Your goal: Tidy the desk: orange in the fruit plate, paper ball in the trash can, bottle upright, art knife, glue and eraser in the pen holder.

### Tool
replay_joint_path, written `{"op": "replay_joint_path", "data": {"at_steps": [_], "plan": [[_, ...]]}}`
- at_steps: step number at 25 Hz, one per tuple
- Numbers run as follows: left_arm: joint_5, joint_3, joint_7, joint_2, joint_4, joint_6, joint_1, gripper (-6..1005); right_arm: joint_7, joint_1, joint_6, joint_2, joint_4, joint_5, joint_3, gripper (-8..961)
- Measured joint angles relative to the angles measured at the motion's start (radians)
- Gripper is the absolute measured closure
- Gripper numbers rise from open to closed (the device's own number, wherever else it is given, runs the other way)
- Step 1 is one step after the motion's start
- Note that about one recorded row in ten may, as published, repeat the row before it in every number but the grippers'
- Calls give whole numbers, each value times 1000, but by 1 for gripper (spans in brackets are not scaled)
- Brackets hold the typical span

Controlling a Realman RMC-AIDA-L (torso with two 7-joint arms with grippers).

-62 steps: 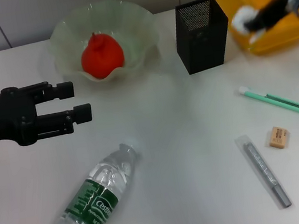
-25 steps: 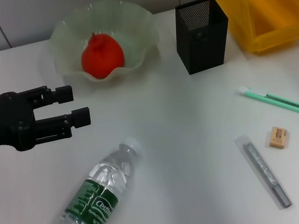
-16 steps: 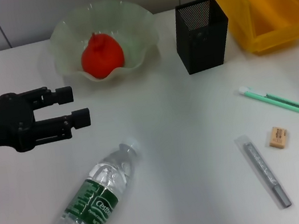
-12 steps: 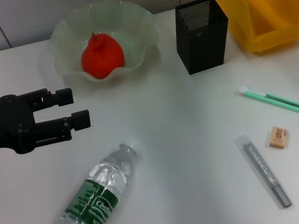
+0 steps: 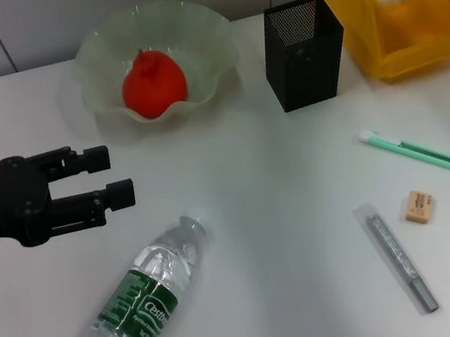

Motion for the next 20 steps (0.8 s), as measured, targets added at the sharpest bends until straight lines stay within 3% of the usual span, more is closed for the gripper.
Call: {"op": "replay_joint_path", "data": {"at_steps": [5, 8, 13, 20], "plan": [[0, 0, 0, 0, -1, 10, 5, 229, 5, 0, 6, 0, 0, -9, 9, 411], [-1, 0, -1, 0, -1, 14, 7, 229, 13, -6, -6, 8, -22, -11, 8, 412], [-1, 4, -1, -1, -1, 17, 9, 229, 18, -59, -103, 44, -173, 2, -28, 414], [-1, 9, -1, -2, -9, 22, 9, 229, 33, -166, -285, 45, -403, 182, -129, 417]]}}
